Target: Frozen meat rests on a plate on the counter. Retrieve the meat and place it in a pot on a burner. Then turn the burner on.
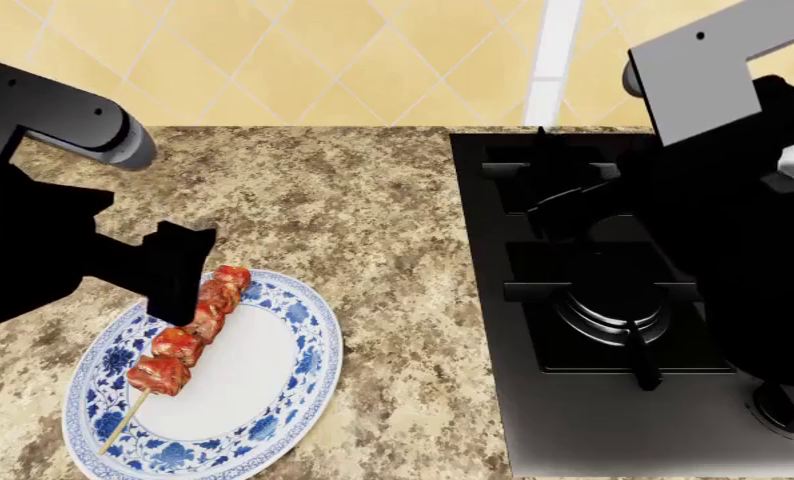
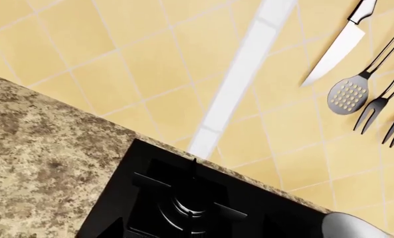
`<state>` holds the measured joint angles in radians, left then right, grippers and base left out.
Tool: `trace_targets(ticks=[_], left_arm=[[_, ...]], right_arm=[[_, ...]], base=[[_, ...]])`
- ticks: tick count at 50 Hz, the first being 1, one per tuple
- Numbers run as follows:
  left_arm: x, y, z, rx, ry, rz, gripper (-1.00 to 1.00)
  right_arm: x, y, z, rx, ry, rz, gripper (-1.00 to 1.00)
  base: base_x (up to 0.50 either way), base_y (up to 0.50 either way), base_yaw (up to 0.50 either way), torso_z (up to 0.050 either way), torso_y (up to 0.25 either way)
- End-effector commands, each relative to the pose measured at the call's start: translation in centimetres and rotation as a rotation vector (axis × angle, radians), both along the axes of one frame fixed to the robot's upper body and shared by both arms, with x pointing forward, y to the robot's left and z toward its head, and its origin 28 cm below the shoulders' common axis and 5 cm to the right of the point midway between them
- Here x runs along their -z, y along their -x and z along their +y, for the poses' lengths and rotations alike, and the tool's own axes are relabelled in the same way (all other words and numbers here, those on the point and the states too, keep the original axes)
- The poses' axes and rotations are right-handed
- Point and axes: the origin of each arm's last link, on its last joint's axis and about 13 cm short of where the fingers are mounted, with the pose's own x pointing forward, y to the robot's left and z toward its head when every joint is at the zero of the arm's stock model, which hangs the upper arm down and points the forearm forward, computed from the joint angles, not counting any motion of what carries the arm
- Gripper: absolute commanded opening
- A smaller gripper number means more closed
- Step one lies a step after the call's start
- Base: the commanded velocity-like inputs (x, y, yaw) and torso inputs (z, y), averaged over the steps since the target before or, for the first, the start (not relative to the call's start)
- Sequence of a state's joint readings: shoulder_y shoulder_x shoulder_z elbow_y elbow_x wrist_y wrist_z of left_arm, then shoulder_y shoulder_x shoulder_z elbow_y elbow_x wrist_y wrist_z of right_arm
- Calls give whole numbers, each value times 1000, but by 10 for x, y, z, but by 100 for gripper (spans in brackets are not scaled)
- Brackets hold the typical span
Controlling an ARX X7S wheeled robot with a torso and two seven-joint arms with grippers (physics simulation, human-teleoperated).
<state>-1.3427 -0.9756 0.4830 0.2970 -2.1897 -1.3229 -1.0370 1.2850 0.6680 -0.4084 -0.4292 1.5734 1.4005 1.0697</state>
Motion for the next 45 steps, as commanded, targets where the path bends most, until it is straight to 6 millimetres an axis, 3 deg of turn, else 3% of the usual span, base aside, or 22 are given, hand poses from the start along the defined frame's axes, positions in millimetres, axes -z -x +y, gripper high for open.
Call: trace_targets(ticks=[1,36,45], left_arm=[[8,-2,0,1,-7,42,100],[51,-9,5,20,-45,148,100],[53,-11,4,16,-15,159,100]], right_arm=[[3,0,-1,1,1,3,100],[12,-4,0,-9,10,16,100],[12,-3,0,-8,9,14,100]], base=[[0,0,0,0,0],[0,0,0,0,0],[0,0,0,0,0]])
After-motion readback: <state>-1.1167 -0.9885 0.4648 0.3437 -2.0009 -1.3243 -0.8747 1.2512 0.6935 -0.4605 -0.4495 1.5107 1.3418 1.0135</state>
